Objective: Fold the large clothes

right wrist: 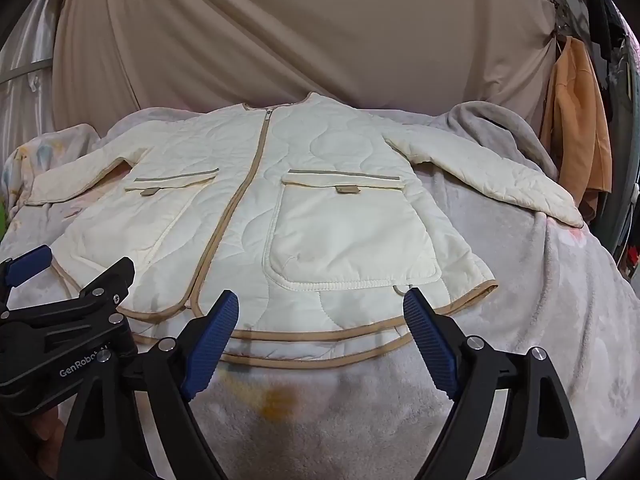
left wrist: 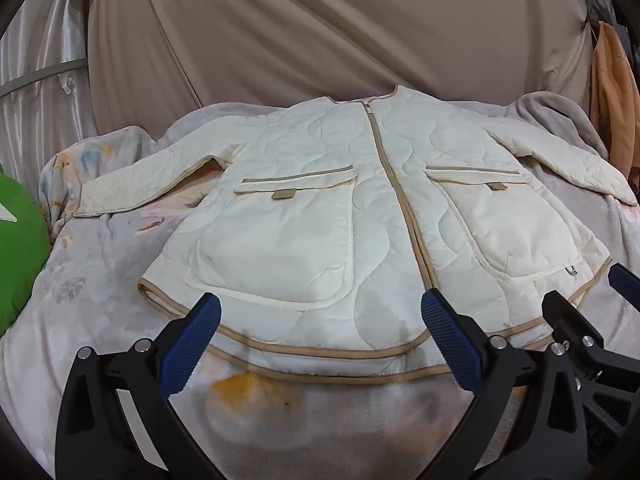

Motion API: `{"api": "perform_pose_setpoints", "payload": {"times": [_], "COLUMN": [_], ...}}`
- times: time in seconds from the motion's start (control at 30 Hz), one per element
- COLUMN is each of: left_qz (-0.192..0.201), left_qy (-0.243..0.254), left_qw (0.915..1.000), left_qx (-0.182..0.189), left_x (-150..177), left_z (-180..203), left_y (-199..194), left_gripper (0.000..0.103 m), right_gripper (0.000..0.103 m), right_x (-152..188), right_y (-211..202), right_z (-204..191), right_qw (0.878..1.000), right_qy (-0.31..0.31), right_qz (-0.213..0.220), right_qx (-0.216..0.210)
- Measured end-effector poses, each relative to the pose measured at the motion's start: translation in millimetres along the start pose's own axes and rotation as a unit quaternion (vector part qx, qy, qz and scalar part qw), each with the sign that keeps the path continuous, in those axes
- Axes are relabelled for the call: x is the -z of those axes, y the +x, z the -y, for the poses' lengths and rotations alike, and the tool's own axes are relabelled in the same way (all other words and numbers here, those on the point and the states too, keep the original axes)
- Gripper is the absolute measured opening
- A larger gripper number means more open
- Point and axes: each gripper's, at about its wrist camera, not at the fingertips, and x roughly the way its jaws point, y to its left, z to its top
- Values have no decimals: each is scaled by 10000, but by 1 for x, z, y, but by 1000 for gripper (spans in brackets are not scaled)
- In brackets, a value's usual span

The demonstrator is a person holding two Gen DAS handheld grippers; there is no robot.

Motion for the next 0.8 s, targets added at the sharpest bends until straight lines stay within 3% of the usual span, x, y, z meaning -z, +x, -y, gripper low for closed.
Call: {"api": "perform_pose_setpoints", "payload": {"times": [0.8], "left_qz": [-2], "left_qy": [24], "left_qw": [10000], "left_qx": [-24], "left_x": [1], "left_z": [1], "left_y": [2], "left_gripper": [96], "right_gripper": [82], "right_x": [1], "right_y": [-2], "right_z": [1], "right_qw": [10000], "right_qy": [-26], "right_qz": [7], "right_qx": [18]}}
